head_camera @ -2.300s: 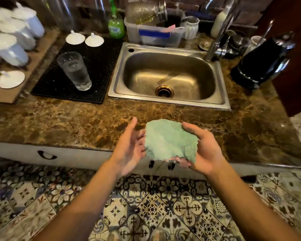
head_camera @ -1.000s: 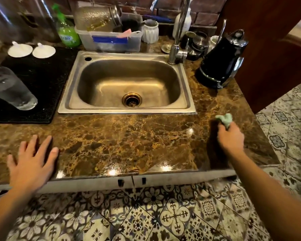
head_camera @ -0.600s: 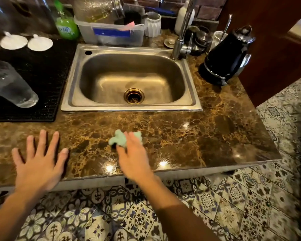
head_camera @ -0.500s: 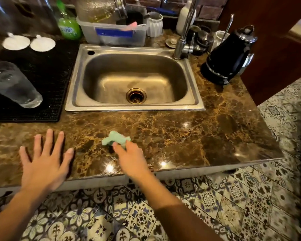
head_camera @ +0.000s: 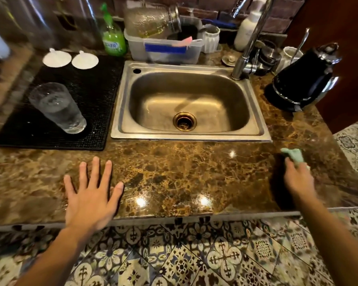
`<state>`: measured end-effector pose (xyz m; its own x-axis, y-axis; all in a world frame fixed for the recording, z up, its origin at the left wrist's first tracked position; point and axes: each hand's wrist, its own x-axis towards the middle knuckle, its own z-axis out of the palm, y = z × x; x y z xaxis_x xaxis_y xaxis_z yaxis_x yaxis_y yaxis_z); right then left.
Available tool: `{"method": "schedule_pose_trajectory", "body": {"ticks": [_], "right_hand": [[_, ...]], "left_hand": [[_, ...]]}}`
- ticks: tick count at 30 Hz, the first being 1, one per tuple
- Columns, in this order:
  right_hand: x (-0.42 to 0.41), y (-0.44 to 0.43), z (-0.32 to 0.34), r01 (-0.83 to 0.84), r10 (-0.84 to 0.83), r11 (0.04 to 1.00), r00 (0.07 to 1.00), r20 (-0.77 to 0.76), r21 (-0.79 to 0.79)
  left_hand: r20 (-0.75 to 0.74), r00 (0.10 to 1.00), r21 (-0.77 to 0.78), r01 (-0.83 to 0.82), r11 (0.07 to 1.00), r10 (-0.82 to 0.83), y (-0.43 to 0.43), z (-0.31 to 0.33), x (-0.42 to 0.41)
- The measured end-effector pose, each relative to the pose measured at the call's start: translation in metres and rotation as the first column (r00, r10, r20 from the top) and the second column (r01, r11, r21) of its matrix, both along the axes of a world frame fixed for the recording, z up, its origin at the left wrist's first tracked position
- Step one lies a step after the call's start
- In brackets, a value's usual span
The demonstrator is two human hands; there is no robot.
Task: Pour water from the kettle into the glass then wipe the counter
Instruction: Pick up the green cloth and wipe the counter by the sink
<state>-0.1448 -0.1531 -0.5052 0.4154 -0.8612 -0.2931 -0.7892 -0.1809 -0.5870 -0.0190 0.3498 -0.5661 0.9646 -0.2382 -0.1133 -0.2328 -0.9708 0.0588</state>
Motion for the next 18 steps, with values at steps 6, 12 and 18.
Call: {"method": "schedule_pose_trajectory", "body": {"ticks": [6, 12, 18], "right_hand": [[0.082, 0.098, -0.016, -0.33, 0.335, 0.92, 0.942, -0.014, -0.211], [0.136, 0.235, -0.027, -0.637, 0.61, 0.696, 0.768, -0.195, -0.332], [0.158, 0.319, -0.031, -0.893, 0.901, 0.377, 0.415, -0.127, -0.247]], "left_hand": [[-0.005, 1.0, -0.015, 0.015, 1.0, -0.015, 0.0, 0.001, 0.002], [0.003, 1.0, -0.066, 0.011, 0.998, -0.01, -0.002, 0.006, 0.0], [0.012, 1.0, -0.125, -0.006, 0.992, 0.007, -0.003, 0.009, -0.001]]}}
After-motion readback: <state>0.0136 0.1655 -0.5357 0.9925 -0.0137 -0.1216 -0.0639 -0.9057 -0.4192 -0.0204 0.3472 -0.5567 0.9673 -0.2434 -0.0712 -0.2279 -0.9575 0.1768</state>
